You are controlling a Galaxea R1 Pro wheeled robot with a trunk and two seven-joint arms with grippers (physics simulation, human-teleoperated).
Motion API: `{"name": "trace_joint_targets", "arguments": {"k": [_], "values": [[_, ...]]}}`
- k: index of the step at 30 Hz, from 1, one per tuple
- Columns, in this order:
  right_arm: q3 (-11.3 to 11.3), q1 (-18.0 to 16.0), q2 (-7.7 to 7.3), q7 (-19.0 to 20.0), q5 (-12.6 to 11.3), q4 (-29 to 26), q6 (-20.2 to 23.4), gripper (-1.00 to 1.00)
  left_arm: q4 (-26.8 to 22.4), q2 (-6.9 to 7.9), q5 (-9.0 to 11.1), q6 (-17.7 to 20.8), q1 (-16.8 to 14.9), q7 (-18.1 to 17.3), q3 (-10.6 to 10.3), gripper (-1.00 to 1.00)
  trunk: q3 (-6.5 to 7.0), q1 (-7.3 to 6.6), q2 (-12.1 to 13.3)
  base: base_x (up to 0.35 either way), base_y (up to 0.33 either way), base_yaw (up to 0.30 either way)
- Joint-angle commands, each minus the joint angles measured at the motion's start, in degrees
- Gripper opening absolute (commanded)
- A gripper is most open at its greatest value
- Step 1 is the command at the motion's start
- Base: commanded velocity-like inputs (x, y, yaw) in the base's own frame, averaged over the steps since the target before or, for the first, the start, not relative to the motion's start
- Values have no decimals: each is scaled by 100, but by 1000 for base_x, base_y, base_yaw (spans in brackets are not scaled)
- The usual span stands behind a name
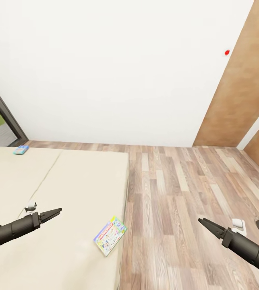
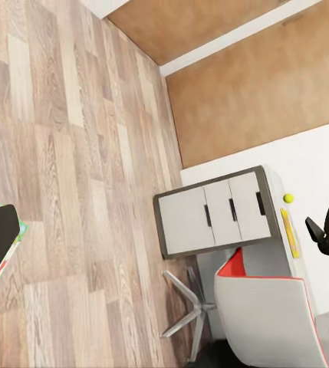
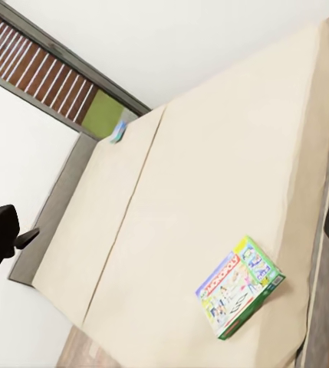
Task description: Put all the toys in the child's room - the three board games (two on the bed and one on the table), the two jigsaw puzzles on the table, and the tennis ball on the table - inside the toy box on the table in the child's room.
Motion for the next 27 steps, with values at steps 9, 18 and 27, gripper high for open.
{"name": "trace_joint_targets", "arguments": {"k": [9, 18, 27], "values": [[-3, -4, -2, -15, -21, 0, 43, 100, -6, -5, -61, 60, -7, -50, 12, 100, 40, 4, -11, 0, -144, 82], [5, -4, 4, -25, -13, 32, 34, 100, -6, -7, -60, 60, -7, -50, 10, 100, 46, 4, -11, 0, -17, 10], [9, -4, 1, -137, -2, 43, 40, 100, -6, -12, -60, 60, -7, -50, 10, 100, 46, 4, -11, 0, -107, 1]]}}
